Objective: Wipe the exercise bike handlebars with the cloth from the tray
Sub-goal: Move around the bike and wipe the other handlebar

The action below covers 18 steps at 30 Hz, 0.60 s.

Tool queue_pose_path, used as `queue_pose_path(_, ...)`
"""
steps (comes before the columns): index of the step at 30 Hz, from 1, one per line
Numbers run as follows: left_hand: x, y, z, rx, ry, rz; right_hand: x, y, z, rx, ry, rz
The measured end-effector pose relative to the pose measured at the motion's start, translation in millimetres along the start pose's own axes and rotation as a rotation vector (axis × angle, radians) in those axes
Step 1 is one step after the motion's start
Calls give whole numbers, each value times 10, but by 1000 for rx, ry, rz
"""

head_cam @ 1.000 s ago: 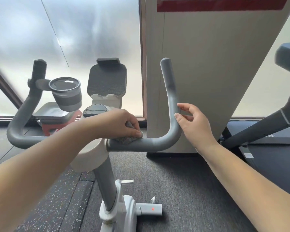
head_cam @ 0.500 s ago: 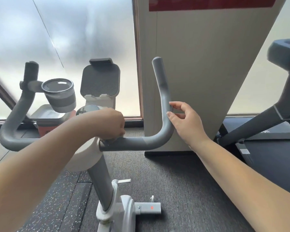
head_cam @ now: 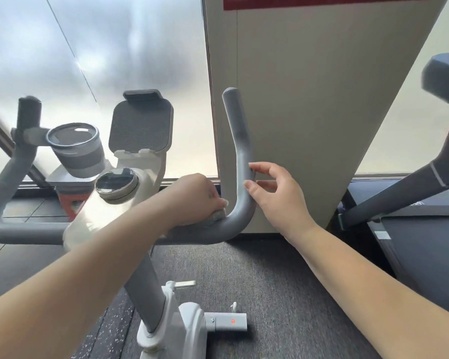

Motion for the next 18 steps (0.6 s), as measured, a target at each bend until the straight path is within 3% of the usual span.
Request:
queue_pose_path(4,-61,0,39,-38,42,-132,4,20,27,43,1,-23)
queue_pose_path(9,105,210,-54,-330,154,-817,75,135,52,2,22,-26)
queue_pose_path(12,139,254,-47,-530,136,-1084,290,231,6,-61,91,18)
queue_pose_path(15,187,285,-68,-668,121,-1268,494,77,-52,147,53,112)
queue_pose_path(18,189,320,-113,-733,69,-1449,578,-216,-138,366,2,53)
Point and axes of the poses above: each hand's wrist, its own z-axis towards the middle knuckle, its own y-axis out of the back of the hand, x = y × z, the point moved 8 cm from there along z, towards the middle knuckle, and after that the axes turned 8 degrees about -y, right-handed, at the moved point
